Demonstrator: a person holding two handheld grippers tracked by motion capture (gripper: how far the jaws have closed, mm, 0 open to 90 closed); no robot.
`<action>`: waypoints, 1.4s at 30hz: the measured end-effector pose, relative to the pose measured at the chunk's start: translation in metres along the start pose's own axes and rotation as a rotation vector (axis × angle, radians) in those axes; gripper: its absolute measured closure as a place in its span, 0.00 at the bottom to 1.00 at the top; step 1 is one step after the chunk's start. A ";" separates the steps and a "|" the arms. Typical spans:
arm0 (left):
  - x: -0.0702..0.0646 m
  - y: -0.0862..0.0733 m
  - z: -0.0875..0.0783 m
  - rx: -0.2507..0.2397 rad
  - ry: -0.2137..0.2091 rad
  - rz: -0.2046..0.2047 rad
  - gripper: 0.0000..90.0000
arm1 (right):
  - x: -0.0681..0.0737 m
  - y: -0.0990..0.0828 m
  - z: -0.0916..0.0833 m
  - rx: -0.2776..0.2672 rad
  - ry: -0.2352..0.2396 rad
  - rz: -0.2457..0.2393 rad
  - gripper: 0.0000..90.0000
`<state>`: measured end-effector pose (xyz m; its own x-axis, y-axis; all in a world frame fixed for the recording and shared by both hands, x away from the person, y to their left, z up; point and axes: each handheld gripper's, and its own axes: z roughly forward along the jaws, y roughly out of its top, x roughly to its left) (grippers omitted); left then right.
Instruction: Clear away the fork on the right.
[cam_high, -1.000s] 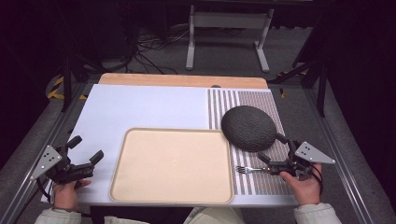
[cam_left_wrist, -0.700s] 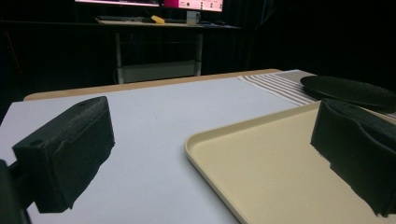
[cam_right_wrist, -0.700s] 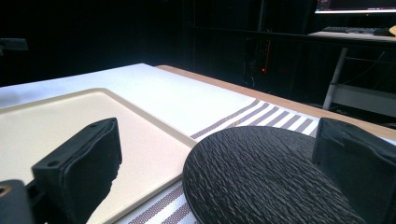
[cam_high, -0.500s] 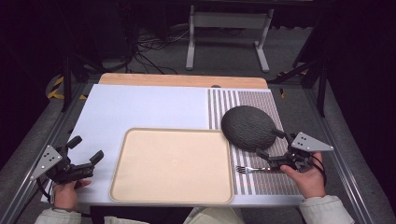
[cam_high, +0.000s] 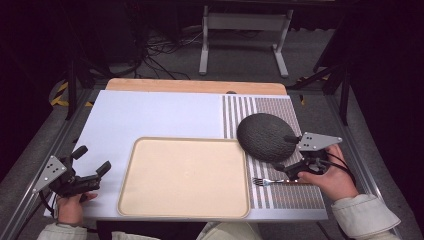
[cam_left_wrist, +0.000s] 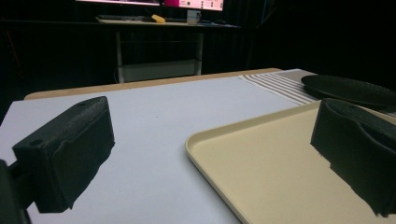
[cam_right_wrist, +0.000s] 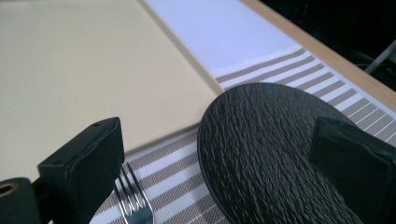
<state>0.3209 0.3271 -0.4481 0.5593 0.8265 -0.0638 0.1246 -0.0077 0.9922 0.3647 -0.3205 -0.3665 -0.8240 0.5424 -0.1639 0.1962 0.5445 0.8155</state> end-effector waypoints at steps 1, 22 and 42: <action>0.000 0.000 0.000 0.001 0.000 0.002 0.00 | -0.001 0.001 0.001 0.030 0.009 -0.012 0.05; 0.000 0.000 0.000 0.000 0.000 0.002 0.00 | -0.007 0.014 0.010 0.394 0.114 -0.141 0.07; 0.000 0.000 0.000 0.000 0.000 0.002 0.00 | -0.002 0.008 0.030 0.627 0.259 -0.180 0.25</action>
<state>0.3206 0.3274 -0.4478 0.5592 0.8267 -0.0621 0.1236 -0.0091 0.9923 0.3839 -0.2984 -0.3762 -0.9573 0.2817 -0.0655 0.2502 0.9201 0.3014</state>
